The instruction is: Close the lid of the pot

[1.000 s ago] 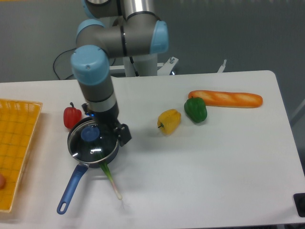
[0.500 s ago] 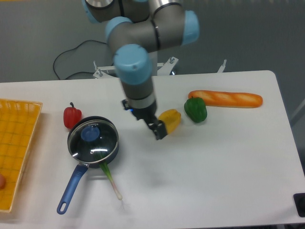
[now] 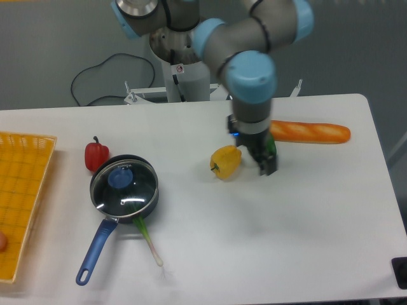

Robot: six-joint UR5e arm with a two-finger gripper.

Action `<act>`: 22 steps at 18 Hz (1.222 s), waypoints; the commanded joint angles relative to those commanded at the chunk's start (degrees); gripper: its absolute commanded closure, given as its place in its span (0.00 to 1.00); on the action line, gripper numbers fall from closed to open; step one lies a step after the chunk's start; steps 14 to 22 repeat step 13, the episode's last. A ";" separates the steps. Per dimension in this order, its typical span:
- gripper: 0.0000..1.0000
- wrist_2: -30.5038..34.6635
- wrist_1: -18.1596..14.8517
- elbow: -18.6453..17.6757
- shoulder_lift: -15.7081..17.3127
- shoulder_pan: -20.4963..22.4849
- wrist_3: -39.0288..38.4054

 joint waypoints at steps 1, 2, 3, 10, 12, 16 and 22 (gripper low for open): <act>0.00 -1.23 0.00 0.61 -0.09 1.84 2.19; 0.00 -1.85 0.00 0.79 -0.09 2.64 2.30; 0.00 -1.94 -0.09 0.79 -0.09 3.00 2.30; 0.00 0.07 -3.32 1.93 0.97 3.26 3.45; 0.00 1.66 -4.48 2.20 0.97 3.27 3.45; 0.00 2.10 -4.48 2.20 1.05 3.35 3.45; 0.00 2.10 -4.48 2.20 1.05 3.35 3.45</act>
